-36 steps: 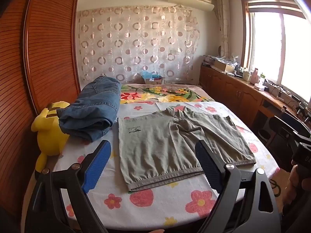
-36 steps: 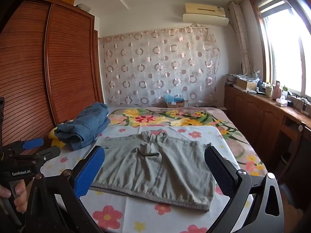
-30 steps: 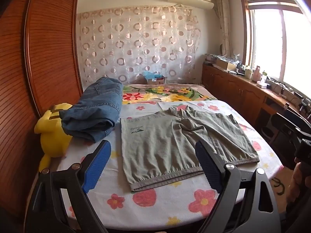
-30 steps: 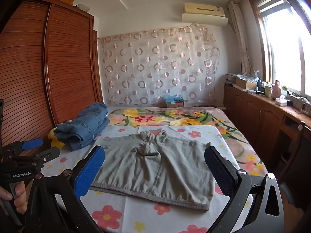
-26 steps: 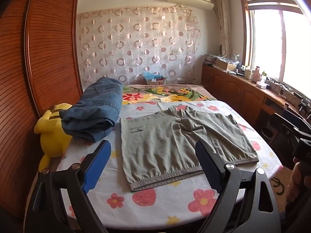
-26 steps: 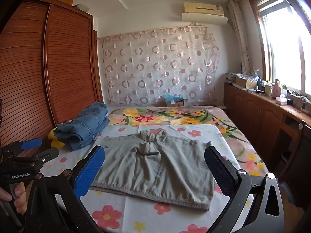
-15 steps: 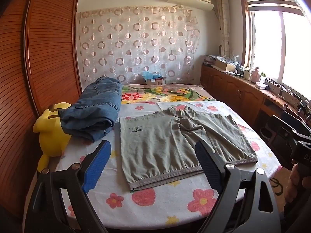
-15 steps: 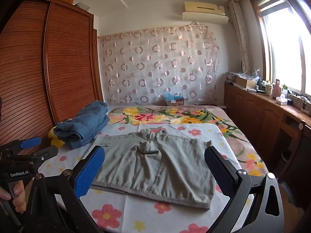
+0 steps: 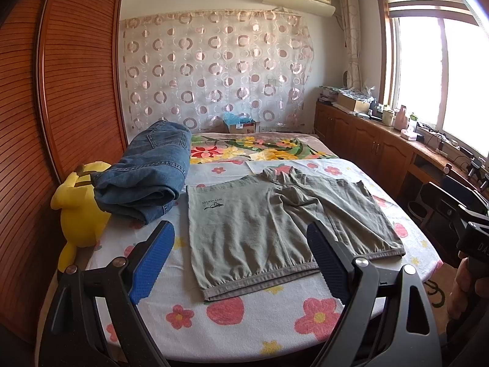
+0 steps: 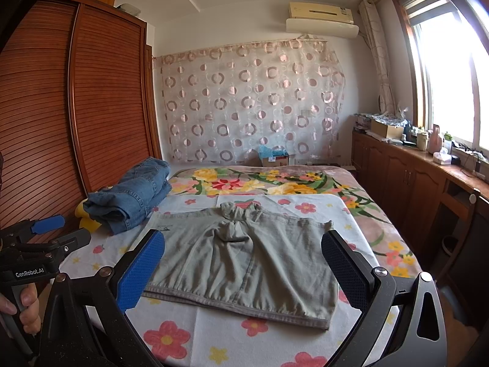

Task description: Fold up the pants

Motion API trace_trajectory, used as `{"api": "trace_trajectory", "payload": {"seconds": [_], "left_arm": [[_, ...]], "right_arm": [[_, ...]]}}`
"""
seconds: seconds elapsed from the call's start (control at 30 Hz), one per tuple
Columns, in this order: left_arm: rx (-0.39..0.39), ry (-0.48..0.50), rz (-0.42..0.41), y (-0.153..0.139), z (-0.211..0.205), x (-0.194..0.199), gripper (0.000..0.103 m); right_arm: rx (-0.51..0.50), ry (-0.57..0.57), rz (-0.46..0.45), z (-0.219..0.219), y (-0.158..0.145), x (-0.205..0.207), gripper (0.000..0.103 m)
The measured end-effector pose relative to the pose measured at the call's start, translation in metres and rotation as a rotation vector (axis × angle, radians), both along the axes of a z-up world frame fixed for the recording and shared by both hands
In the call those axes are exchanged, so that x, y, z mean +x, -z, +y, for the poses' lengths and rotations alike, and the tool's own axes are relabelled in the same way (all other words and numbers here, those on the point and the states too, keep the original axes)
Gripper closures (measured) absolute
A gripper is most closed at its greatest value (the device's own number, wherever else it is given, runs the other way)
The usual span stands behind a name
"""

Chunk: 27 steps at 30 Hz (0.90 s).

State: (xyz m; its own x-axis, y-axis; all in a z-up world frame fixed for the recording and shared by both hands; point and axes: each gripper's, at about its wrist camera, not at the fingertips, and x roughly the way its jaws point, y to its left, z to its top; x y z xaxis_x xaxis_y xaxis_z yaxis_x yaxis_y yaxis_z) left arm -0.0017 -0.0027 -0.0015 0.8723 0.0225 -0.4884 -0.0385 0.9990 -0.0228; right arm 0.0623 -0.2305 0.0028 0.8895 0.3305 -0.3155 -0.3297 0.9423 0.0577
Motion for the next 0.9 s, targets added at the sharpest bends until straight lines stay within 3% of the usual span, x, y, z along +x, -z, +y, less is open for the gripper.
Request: {"api": "trace_trajectory", "payload": {"seconds": [0.9], "left_arm": [[-0.004,0.002,-0.002,-0.0015,-0.0002,-0.0008,0.014]], "right_arm": [[-0.001,0.002,-0.002,-0.0009,-0.0006,-0.0006,0.001]]}}
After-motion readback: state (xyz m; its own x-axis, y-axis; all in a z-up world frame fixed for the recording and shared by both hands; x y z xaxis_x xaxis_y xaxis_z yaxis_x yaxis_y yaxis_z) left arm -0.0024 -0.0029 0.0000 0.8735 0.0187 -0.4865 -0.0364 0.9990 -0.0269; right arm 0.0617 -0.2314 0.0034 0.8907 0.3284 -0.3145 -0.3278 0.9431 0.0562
